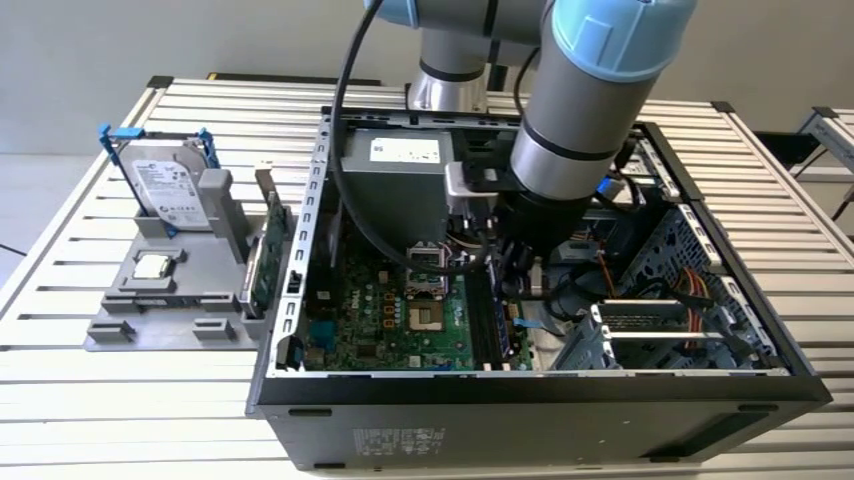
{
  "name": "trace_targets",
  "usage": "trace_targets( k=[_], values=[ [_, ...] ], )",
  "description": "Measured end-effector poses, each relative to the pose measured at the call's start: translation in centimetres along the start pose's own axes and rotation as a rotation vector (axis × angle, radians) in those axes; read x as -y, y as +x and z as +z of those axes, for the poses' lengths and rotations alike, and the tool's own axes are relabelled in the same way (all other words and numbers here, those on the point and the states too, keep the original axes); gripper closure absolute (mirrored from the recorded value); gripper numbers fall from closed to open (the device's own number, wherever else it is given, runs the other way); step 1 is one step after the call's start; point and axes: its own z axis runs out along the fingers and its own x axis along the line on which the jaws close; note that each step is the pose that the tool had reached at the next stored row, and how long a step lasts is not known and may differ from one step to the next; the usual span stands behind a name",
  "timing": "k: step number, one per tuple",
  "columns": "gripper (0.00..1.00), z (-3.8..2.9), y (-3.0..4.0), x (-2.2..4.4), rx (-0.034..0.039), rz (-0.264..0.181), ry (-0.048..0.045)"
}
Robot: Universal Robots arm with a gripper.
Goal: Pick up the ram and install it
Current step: 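Press down the ram until it locks into place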
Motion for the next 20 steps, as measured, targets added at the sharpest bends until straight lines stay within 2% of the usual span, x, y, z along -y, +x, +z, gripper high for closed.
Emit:
trace_targets(
  k=[3,15,20],
  values=[
    [1.00,0.26,-0.14,0.02,0.0000,0.005,0.0000],
    [1.00,0.30,-0.14,0.01,0.0002,0.005,0.0000],
    [1.00,0.76,-0.14,0.01,0.0001,0.005,-0.0042]
  ],
)
